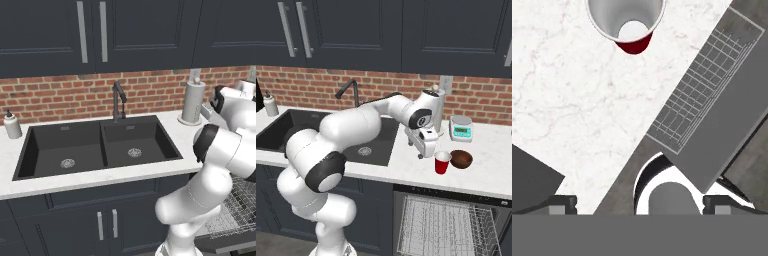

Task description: Pick up the cup and bowl from the counter, place them in the dishwasher, and close the dishwasher door.

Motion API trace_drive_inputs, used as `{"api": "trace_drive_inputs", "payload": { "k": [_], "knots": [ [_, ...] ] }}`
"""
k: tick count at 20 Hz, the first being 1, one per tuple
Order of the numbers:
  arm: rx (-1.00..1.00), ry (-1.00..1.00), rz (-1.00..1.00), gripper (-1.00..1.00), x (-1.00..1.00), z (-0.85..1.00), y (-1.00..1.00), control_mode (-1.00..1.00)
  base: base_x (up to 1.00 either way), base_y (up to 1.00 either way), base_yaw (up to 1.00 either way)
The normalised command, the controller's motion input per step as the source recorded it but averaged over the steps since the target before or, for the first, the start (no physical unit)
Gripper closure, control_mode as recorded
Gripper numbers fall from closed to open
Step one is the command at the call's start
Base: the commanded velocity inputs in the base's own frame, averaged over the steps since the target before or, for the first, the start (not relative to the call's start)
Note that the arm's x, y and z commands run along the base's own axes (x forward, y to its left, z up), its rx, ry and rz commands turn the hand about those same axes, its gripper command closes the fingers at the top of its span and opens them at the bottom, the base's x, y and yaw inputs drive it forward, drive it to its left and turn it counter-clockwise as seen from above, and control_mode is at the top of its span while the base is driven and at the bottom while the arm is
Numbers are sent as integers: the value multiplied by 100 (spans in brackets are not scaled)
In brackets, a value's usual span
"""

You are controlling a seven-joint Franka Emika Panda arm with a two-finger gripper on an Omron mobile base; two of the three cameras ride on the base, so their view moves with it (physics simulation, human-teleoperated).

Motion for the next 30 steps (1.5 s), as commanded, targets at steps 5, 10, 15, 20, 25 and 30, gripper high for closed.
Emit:
{"api": "trace_drive_inputs", "payload": {
  "k": [5, 10, 15, 20, 25, 30],
  "knots": [
    [-6, -20, 0, -100, -2, -32, -22, -100, 0, 0, 0],
    [-12, -16, 9, -100, 10, -16, -16, -100, 0, 0, 0],
    [-20, -4, 4, -100, 19, 8, -17, -100, 0, 0, 0],
    [-5, 1, 0, -100, 26, 9, -64, -100, 0, 0, 0],
    [11, 0, -4, -100, 19, 0, -96, -100, 0, 0, 0],
    [7, 0, -3, -100, 22, 0, -62, -100, 0, 0, 0]
  ]
}}
